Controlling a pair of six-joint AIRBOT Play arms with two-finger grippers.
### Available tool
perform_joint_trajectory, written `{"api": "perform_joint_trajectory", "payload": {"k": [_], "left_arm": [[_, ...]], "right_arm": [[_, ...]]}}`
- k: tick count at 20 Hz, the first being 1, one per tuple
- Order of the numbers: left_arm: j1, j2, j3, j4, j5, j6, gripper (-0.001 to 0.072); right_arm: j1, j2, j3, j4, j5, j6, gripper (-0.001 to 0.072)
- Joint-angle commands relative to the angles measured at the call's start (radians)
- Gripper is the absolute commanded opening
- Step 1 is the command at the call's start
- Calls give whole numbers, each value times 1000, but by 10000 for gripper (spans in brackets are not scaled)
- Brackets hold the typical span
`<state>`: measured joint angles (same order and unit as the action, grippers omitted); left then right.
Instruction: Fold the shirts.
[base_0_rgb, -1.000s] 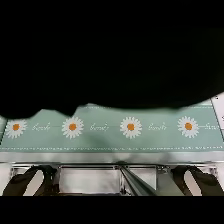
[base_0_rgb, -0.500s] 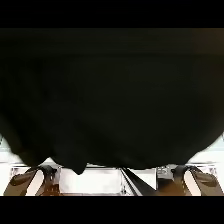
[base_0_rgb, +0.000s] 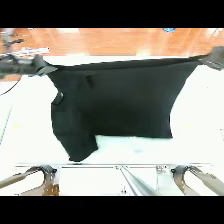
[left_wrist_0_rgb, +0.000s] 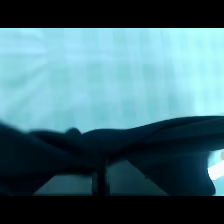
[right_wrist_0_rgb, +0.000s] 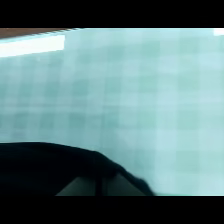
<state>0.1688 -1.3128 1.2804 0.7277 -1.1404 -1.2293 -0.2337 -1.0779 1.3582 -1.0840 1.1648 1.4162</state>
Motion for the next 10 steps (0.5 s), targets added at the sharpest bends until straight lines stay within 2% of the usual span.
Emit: {"api": "perform_joint_trajectory", "payload": {"k": [1, 2, 3, 4, 5, 6, 7, 8, 10], "left_arm": [[-60, -292, 177, -85, 67, 24, 25], [-79, -351, 235, -85, 67, 25, 25], [-95, -404, 286, -85, 60, 22, 26], [-107, -441, 322, -85, 51, 10, 66], [-116, -466, 344, -85, 48, -24, 300], [-119, -475, 348, -84, 43, -62, 501], [-115, -475, 349, -75, 24, -67, 510], [-97, -471, 359, -54, -18, -91, 510], [-24, -458, 399, 68, -173, -232, 509]], "right_arm": [[1, -284, 35, 190, -125, -113, 18], [0, -361, 50, 293, -125, -165, 18], [0, -424, 60, 373, -130, -165, 18], [0, -480, 67, 443, -138, -157, 20], [-4, -524, 69, 500, -152, -129, 92], [-9, -555, 69, 542, -161, -105, 290], [-19, -571, 69, 561, -158, -94, 428], [-35, -573, 69, 566, -142, -89, 417], [-105, -554, 91, 552, -45, -89, 417]]}}
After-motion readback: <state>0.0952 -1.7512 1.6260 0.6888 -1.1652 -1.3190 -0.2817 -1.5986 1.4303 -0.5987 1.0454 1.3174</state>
